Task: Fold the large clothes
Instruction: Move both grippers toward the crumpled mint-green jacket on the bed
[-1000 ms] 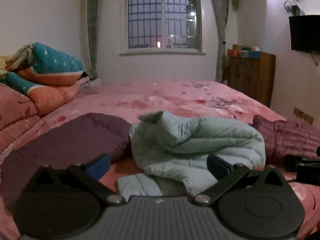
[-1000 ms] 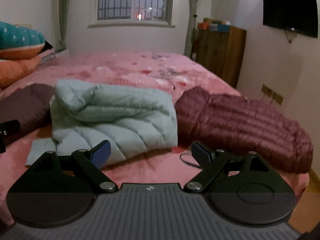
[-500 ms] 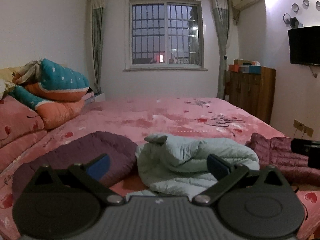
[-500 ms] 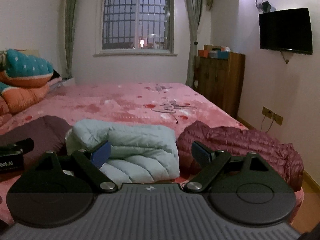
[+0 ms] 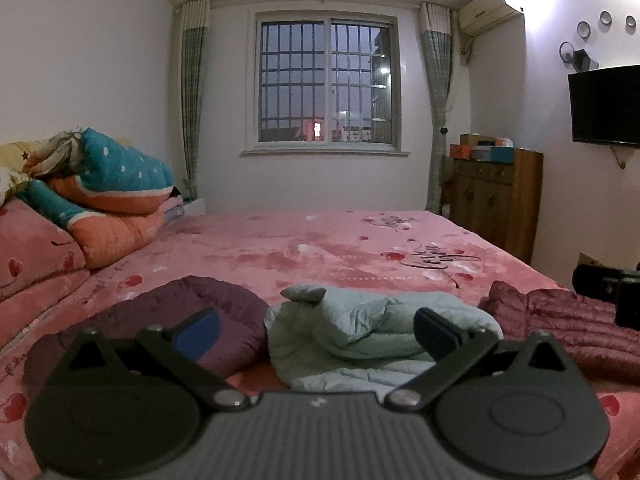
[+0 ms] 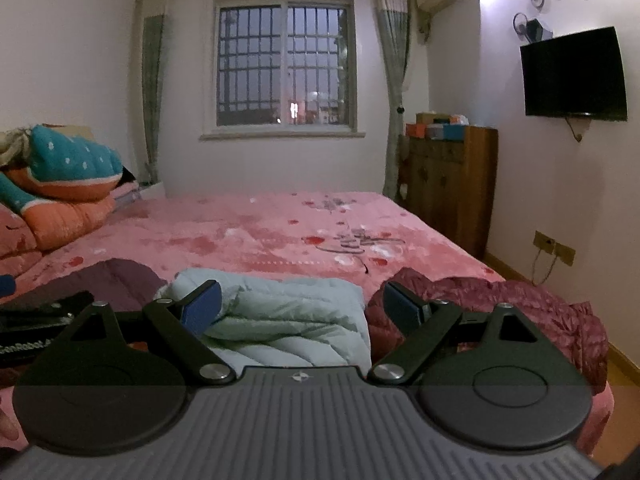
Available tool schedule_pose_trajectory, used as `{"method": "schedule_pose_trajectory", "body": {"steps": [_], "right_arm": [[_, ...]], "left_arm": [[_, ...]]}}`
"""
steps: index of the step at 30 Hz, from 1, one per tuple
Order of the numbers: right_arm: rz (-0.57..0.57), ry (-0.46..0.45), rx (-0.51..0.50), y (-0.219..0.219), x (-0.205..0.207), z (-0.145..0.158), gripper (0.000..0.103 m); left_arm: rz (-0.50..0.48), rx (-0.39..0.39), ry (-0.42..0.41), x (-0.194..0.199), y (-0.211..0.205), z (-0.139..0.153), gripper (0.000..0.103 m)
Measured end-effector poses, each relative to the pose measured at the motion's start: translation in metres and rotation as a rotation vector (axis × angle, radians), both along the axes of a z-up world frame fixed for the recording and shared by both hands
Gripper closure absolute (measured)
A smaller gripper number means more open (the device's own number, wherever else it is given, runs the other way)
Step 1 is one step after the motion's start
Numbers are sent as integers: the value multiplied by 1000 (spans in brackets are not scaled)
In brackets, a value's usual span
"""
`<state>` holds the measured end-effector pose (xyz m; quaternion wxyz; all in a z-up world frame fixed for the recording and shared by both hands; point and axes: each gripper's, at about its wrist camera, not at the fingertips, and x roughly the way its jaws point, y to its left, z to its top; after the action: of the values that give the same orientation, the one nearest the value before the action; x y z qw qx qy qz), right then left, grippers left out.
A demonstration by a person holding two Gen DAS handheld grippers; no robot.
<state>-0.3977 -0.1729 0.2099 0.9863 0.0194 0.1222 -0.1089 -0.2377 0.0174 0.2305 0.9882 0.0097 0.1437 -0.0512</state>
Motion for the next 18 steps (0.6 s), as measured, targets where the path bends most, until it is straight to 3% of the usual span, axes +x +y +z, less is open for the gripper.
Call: {"method": "schedule_pose_trajectory", "body": {"steps": [9,18], "right_arm": [[18,-50,-5,-1,-2,-8,0],[36,-35,10,-8,13,-33,0]], "left_arm": [[-3,7,22,5,-4,-9,1],[-6,23,62,14,-10,-27,1]]}}
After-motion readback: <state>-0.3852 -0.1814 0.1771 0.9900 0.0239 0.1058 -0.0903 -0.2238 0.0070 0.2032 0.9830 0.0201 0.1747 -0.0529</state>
